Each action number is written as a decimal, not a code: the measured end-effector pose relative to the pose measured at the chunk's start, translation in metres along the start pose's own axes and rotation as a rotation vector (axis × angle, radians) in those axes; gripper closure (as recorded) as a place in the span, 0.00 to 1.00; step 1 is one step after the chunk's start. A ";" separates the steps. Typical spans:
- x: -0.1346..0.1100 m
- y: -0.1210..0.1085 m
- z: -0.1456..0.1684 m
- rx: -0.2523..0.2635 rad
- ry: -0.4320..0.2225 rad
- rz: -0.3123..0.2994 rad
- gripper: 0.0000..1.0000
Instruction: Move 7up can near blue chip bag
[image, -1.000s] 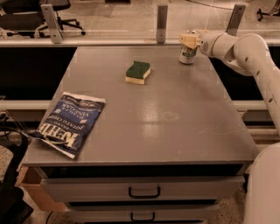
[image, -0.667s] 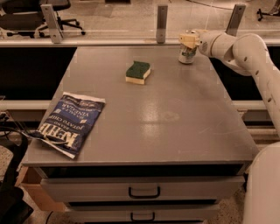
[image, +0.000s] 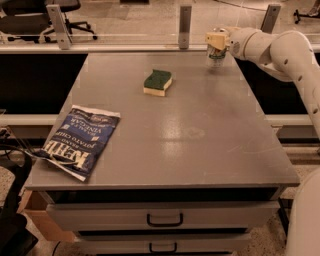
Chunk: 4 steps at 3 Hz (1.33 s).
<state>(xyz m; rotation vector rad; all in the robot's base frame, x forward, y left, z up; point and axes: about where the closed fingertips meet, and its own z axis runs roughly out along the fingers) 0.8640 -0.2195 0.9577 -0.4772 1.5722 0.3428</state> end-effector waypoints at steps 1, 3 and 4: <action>-0.031 0.018 -0.024 -0.012 -0.023 -0.040 1.00; -0.058 0.109 -0.097 -0.115 -0.045 -0.079 1.00; -0.060 0.169 -0.138 -0.160 -0.044 -0.087 1.00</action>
Offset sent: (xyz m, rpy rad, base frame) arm -0.1468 0.0496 0.0612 -0.0521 -0.0746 0.1226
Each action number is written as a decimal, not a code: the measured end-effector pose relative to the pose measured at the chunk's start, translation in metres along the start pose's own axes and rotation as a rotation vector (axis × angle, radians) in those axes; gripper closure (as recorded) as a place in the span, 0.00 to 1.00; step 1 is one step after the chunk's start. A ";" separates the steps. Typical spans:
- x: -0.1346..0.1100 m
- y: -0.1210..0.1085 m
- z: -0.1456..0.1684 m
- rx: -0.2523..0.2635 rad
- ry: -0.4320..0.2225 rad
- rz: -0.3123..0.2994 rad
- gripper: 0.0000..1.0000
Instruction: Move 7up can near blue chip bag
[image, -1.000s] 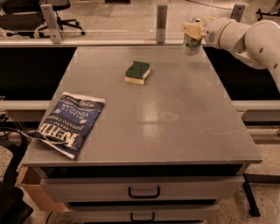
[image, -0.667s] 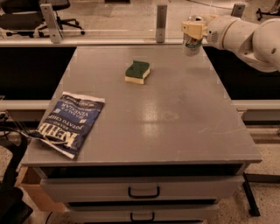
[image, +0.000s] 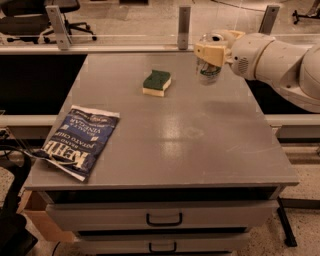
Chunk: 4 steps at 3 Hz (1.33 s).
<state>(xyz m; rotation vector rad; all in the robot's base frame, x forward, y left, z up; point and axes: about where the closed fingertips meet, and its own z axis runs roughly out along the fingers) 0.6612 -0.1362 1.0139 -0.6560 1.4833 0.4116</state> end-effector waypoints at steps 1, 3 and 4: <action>-0.001 0.059 -0.020 -0.021 0.019 0.011 1.00; 0.001 0.139 -0.025 -0.081 0.001 0.088 1.00; 0.014 0.174 -0.006 -0.162 -0.059 0.187 1.00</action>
Offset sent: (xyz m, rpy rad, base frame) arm -0.1283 0.0942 -0.0171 0.0312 0.0831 0.0542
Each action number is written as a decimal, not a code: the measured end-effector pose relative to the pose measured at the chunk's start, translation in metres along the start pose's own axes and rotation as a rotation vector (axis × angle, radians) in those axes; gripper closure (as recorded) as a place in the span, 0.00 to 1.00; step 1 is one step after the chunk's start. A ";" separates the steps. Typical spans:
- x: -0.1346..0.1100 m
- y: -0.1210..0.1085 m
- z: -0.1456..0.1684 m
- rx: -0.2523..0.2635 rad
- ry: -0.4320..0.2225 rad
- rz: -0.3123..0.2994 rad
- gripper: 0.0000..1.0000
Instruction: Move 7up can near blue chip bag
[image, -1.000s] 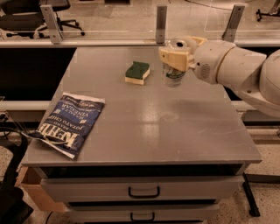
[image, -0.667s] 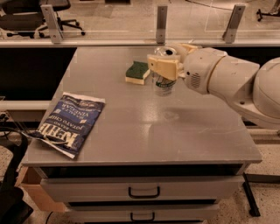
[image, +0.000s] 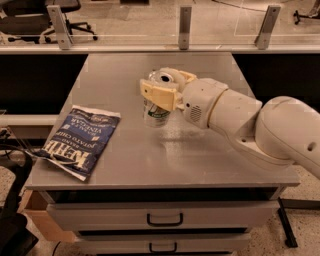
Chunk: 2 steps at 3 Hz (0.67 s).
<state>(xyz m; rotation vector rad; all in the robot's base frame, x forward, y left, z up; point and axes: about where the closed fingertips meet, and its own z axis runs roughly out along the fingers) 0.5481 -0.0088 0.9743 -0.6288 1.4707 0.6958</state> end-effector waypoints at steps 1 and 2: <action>0.012 0.007 0.009 -0.038 -0.016 0.039 1.00; 0.025 0.014 0.012 -0.060 0.010 0.064 1.00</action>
Offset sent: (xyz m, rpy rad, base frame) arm -0.0069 0.0220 -0.0416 0.0231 0.1022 0.0762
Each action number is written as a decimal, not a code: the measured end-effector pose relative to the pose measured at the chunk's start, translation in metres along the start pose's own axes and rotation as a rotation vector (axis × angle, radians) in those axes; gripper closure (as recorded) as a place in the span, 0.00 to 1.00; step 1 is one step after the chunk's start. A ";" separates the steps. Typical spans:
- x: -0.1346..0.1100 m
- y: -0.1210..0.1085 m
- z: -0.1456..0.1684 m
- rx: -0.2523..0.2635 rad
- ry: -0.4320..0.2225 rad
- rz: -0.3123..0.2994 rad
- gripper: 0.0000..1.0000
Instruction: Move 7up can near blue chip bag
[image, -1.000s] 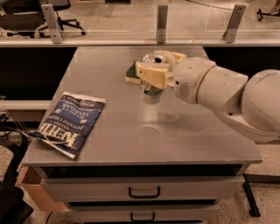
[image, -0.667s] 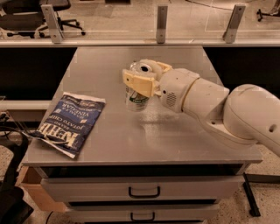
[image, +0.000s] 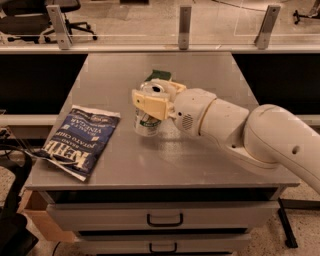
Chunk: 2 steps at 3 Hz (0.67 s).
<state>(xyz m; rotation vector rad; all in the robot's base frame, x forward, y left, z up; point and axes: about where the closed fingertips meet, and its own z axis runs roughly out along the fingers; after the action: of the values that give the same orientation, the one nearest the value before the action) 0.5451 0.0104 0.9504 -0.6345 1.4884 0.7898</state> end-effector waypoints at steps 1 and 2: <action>0.016 0.005 0.001 0.004 0.044 0.004 1.00; 0.028 0.008 0.000 0.012 0.110 -0.022 0.82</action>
Offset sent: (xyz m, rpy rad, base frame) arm -0.0122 0.0010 -0.0424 -0.1957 0.0782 -0.0163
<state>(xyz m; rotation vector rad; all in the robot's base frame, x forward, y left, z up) 0.5365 0.0173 0.9237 -0.6938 1.5822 0.7382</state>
